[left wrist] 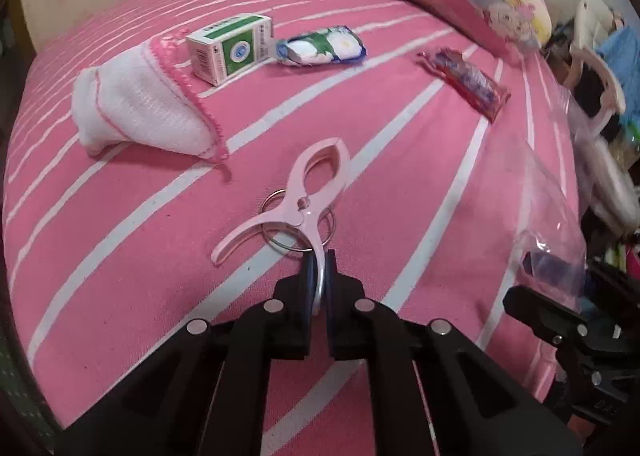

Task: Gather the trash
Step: 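Grasp the clear plastic bag with the right tool while the left tool grasps the pink clip, then carry the plastic bag and pink clip over the trash bin, then open both tools over the bin to drop bag and clip, then swing both tools back toward the white cloth and white-green box, then grasp the white-green box with the right tool while the left tool grasps the white cloth, then carry the box and white cloth over the trash bin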

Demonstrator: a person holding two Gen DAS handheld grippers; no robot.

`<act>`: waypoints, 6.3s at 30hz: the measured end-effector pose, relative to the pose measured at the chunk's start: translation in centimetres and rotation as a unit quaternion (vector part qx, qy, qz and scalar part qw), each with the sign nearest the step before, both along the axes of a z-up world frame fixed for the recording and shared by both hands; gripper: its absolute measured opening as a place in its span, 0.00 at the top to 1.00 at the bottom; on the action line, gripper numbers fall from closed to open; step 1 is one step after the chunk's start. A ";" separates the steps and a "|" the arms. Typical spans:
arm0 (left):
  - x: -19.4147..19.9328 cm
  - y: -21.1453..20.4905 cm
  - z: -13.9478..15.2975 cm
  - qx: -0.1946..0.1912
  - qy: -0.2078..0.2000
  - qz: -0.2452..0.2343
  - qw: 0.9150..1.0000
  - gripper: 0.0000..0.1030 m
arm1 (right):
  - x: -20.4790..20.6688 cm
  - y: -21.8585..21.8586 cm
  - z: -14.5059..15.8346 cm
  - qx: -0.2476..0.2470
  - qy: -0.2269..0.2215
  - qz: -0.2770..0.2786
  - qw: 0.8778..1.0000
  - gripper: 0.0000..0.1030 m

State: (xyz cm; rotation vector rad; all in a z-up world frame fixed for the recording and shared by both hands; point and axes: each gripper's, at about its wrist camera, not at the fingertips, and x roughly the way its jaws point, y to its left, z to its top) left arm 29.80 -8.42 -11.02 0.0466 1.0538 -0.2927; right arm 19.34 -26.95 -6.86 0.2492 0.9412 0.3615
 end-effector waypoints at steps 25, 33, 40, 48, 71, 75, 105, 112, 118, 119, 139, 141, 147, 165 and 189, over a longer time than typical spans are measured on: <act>-16.8 3.2 12.0 -0.197 -0.074 0.050 0.976 0.96 | -13.0 -0.3 11.0 0.085 -0.067 0.011 0.994 0.58; -22.4 -0.1 14.7 -0.226 -0.076 0.015 0.971 0.96 | -19.1 -4.2 13.5 0.084 -0.081 -0.020 0.993 0.58; -25.7 -6.3 14.8 -0.230 -0.055 -0.039 0.971 0.96 | -23.9 -9.4 12.9 0.066 -0.073 -0.070 0.993 0.58; -27.7 -14.8 13.0 -0.227 -0.002 -0.117 0.967 0.95 | -28.9 -16.6 9.8 0.047 -0.048 -0.138 0.988 0.58; -29.3 -36.1 -5.7 -0.137 0.253 -0.276 0.917 0.95 | -34.8 -31.1 -8.5 0.028 0.156 -0.281 0.946 0.58; -28.7 -38.1 -8.3 -0.119 0.273 -0.288 0.910 0.95 | -34.2 -31.7 -10.7 0.031 0.178 -0.287 0.941 0.58; -21.9 -25.1 3.8 -0.310 0.138 -0.131 0.932 0.15 | -28.5 -23.9 5.2 -0.001 -0.018 -0.241 0.970 0.10; -17.5 -11.9 8.9 -0.311 0.045 -0.055 0.948 0.14 | -21.3 -14.5 10.3 0.025 -0.068 -0.154 0.985 0.08; -12.5 -0.2 9.8 -0.270 -0.025 0.042 0.962 0.14 | -14.1 -5.7 10.9 0.019 -0.082 -0.083 0.993 0.08; -11.2 1.7 9.3 -0.270 -0.024 0.059 0.961 0.14 | -12.6 -4.2 10.8 0.015 -0.085 -0.071 0.994 0.08; 8.9 15.5 3.3 -0.205 0.007 0.230 0.951 0.14 | 14.6 11.4 7.4 -0.053 -0.082 0.039 0.994 0.08; 10.2 15.7 2.6 -0.192 0.021 0.235 0.953 0.14 | 16.9 12.6 6.8 -0.059 -0.071 0.049 0.994 0.08; 13.5 17.0 0.3 -0.175 0.058 0.259 0.948 0.24 | 22.0 14.9 4.7 -0.092 -0.039 0.078 0.992 0.08; 13.0 16.7 1.4 -0.188 0.022 0.216 0.958 0.84 | 24.0 16.8 2.4 -0.109 -0.016 0.122 0.986 0.33; -6.9 10.8 10.9 -0.261 -0.074 0.146 0.952 0.84 | -2.3 6.8 14.4 -0.079 -0.068 0.070 0.992 0.33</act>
